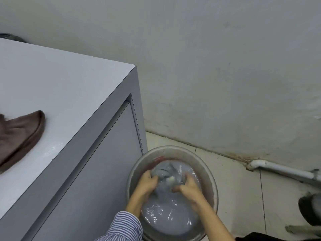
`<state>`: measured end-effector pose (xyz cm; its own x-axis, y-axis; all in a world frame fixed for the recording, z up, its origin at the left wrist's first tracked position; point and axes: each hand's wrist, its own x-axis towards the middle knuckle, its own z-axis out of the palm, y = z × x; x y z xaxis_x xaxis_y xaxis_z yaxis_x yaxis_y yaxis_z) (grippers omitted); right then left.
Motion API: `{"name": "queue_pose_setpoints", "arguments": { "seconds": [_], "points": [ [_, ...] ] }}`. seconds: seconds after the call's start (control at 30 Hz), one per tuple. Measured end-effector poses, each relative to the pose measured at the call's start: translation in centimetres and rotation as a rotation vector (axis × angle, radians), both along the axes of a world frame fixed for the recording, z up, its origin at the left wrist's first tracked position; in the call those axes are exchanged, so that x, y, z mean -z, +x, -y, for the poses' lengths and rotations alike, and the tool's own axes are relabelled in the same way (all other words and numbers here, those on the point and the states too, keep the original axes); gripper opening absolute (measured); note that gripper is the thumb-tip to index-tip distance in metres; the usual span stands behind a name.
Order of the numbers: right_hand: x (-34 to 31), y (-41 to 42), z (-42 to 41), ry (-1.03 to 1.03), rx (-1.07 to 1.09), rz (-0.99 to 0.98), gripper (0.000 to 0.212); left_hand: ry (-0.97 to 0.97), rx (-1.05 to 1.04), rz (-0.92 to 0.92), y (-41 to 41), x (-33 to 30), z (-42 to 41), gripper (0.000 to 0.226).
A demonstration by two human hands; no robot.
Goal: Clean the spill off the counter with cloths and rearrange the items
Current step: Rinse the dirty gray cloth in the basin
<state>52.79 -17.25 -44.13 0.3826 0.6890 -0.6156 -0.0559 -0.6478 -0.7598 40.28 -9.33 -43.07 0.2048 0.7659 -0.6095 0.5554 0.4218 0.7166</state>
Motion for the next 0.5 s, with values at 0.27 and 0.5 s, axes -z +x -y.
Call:
{"name": "queue_pose_setpoints", "arguments": {
  "seconds": [0.27, 0.5],
  "points": [
    [-1.6, -0.1, -0.3, 0.258, 0.114, -0.577, 0.043, -0.289, -0.061, 0.577, 1.3, -4.2, 0.3, 0.042],
    [-2.4, -0.1, -0.2, 0.417, 0.181, -0.282, 0.029, -0.246, -0.064, 0.561, 1.0, -4.8, 0.5, 0.039]
  ]
}}
